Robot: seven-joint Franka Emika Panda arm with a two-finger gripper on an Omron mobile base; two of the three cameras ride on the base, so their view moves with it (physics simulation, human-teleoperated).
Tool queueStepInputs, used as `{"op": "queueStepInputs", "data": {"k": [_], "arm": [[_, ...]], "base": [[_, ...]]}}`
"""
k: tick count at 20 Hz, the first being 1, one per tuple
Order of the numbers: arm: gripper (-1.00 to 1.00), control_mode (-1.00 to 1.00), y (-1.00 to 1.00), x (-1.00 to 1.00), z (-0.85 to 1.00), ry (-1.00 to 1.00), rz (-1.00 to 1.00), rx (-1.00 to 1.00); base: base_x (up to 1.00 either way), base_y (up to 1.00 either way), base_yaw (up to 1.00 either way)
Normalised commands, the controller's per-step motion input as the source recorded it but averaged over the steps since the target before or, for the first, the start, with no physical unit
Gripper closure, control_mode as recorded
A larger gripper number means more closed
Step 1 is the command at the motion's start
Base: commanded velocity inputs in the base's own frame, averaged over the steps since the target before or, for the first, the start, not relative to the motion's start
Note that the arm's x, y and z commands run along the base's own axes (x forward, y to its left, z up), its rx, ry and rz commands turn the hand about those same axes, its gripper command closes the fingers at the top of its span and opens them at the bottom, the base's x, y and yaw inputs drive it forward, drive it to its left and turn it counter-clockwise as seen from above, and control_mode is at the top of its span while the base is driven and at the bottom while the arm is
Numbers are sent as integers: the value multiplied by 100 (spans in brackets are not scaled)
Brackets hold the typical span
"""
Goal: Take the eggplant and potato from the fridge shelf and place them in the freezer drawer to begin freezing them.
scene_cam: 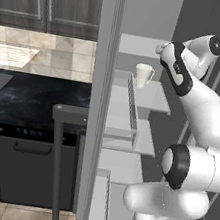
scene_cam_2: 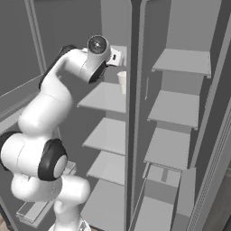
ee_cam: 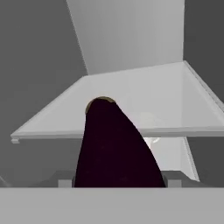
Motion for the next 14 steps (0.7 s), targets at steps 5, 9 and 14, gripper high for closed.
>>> {"op": "queueStepInputs", "data": {"k": [5, 9, 14], "arm": [[100, -100, 31, -81, -23, 1, 0, 0], [100, -100, 25, -74, -30, 3, 0, 0], [100, -100, 6, -64, -32, 5, 0, 0]], "base": [[0, 0, 0], [0, 0, 0], [0, 0, 0]]}}
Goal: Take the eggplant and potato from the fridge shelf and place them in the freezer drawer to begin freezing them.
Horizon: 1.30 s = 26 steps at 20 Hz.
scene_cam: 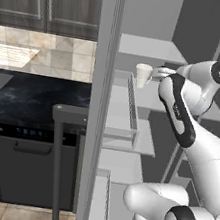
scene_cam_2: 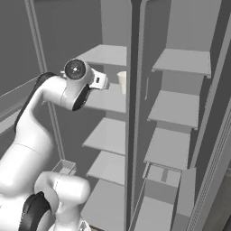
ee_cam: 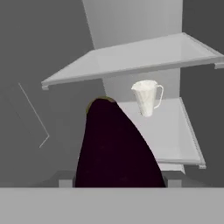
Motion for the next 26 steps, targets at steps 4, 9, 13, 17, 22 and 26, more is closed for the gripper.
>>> {"op": "queueStepInputs", "data": {"k": [4, 9, 13, 17, 22, 26], "arm": [[100, -100, 0, -56, -36, 8, 0, 0], [100, -100, 0, -39, -30, 10, 0, 0], [100, -100, 0, -36, -24, 7, 0, 0], [100, -100, 0, -36, -24, 8, 0, 0], [100, 100, 0, -16, -11, 4, 0, 0], [100, 100, 0, 0, 0, 0, 0, 0]], "base": [[0, 0, 0], [0, 0, 0], [0, 0, 0], [0, 0, 0], [-32, 0, 0], [-58, 4, -5]]}}
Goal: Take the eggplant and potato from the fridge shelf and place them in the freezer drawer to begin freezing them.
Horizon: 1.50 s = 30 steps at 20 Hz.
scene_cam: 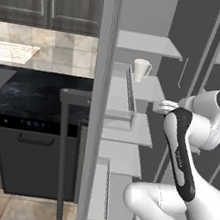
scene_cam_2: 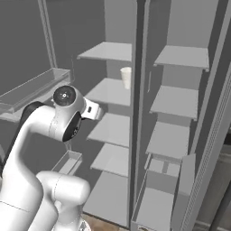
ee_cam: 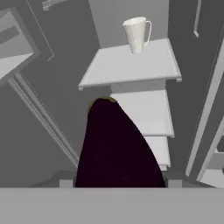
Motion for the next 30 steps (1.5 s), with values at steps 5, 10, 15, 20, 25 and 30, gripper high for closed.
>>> {"op": "queueStepInputs", "data": {"k": [5, 10, 15, 20, 25, 30], "arm": [[100, 100, 0, 0, 0, 0, 0, 0], [100, 100, 0, 0, 0, 0, 0, 0], [100, 100, 0, 0, 0, 0, 0, 0], [100, 100, 0, 0, 0, 0, 0, 0], [100, 100, 0, 0, 0, 0, 0, 0], [100, 100, 0, 0, 0, 0, 0, 0]], "base": [[-42, 10, -9], [-31, 0, -14], [-29, 0, -16], [-48, 0, -20], [-39, 0, -21], [-5, -3, -21]]}}
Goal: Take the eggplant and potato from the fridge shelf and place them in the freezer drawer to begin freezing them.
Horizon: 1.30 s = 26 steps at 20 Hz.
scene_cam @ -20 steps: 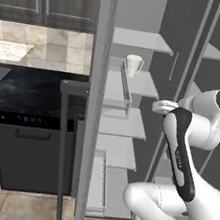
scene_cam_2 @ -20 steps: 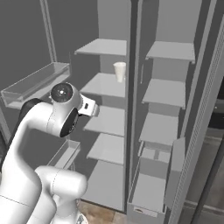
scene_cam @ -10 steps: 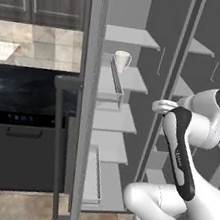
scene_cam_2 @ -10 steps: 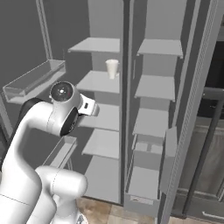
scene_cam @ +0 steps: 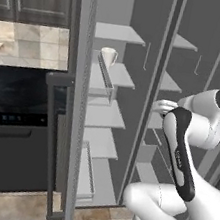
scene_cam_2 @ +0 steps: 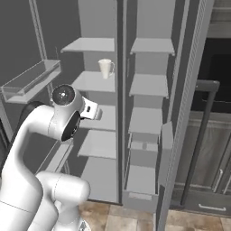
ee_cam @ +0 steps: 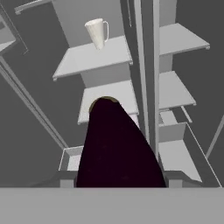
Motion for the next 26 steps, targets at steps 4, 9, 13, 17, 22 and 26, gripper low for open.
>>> {"op": "queueStepInputs", "data": {"k": [4, 9, 13, 17, 22, 26], "arm": [[100, 100, 0, 0, 0, 0, 0, 0], [100, 100, 0, 0, 0, 0, 0, 0], [100, 100, 0, 0, 0, 0, 0, 0], [100, 100, 0, 0, 0, 0, 0, 0], [100, 100, 0, 0, 0, 0, 0, 0], [100, -100, 0, 0, -34, 7, -9, 0]], "base": [[0, -4, -21], [0, 0, -18], [8, 0, -15], [7, 0, -14], [0, 0, -13], [0, 0, -3]]}}
